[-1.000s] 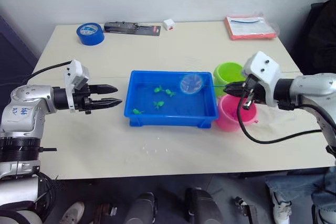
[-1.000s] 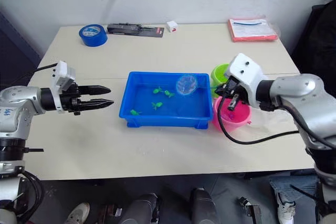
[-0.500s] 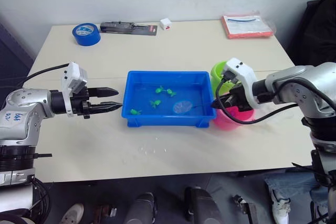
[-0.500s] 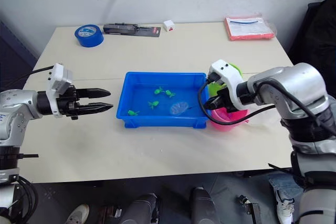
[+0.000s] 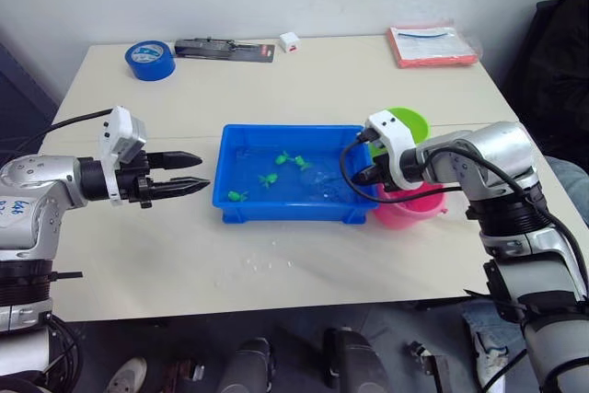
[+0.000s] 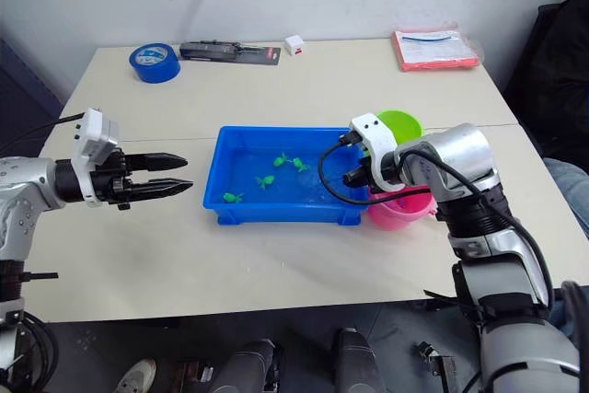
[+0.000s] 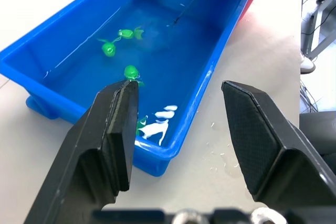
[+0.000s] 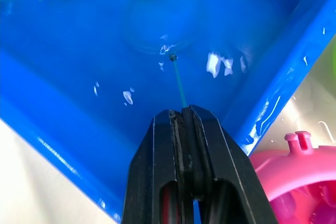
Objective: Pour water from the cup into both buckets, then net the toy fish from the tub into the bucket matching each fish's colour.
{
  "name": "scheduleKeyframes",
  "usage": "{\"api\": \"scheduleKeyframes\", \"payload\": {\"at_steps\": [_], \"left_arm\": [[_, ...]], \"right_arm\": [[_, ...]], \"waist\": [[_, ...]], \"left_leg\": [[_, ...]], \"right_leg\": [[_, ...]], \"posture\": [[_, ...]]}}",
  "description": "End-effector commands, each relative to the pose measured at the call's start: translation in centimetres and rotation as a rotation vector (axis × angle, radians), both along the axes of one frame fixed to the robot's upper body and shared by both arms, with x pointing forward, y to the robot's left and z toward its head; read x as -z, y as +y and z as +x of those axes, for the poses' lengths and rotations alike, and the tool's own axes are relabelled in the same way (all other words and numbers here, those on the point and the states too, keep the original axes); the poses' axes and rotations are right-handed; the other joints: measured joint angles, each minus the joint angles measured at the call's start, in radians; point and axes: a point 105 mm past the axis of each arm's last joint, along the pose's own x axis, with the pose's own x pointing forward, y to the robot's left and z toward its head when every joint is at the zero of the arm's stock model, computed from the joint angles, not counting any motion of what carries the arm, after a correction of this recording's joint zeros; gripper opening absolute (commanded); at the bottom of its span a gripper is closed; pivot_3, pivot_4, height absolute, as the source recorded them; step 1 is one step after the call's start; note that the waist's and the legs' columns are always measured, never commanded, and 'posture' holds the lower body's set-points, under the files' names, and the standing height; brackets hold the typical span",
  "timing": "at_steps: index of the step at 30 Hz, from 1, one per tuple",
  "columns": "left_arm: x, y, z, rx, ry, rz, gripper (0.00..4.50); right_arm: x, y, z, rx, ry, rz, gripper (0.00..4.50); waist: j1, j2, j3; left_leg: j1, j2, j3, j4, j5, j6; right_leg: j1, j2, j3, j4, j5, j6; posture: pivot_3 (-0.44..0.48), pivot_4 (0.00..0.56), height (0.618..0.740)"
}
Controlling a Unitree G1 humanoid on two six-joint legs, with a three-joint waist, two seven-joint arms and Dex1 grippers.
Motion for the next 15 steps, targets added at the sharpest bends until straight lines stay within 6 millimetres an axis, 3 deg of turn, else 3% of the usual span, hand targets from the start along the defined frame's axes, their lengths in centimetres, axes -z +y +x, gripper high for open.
{"api": "scheduleKeyframes", "payload": {"at_steps": [1, 15], "left_arm": [[-1.5, 0.1, -0.5, 0.004, -0.056, 0.007, 2.79], [-1.9, -0.3, -0.2, 0.012, -0.065, 0.004, 2.79]], "right_arm": [[-1.2, 0.3, 0.7, 0.028, -0.062, 0.074, 0.80], [-2.1, 2.2, 0.8, 0.005, -0.083, 0.166, 0.80]], "waist": [[-0.006, 0.000, 0.000], [-0.009, 0.000, 0.000]], "left_leg": [[0.000, 0.000, 0.000, 0.000, 0.000, 0.000], [0.000, 0.000, 0.000, -0.001, 0.000, 0.000]], "right_leg": [[0.000, 0.000, 0.000, 0.000, 0.000, 0.000], [-0.001, 0.000, 0.000, 0.000, 0.000, 0.000]], "posture": [[0.000, 0.150, 0.737], [0.000, 0.150, 0.737]]}}
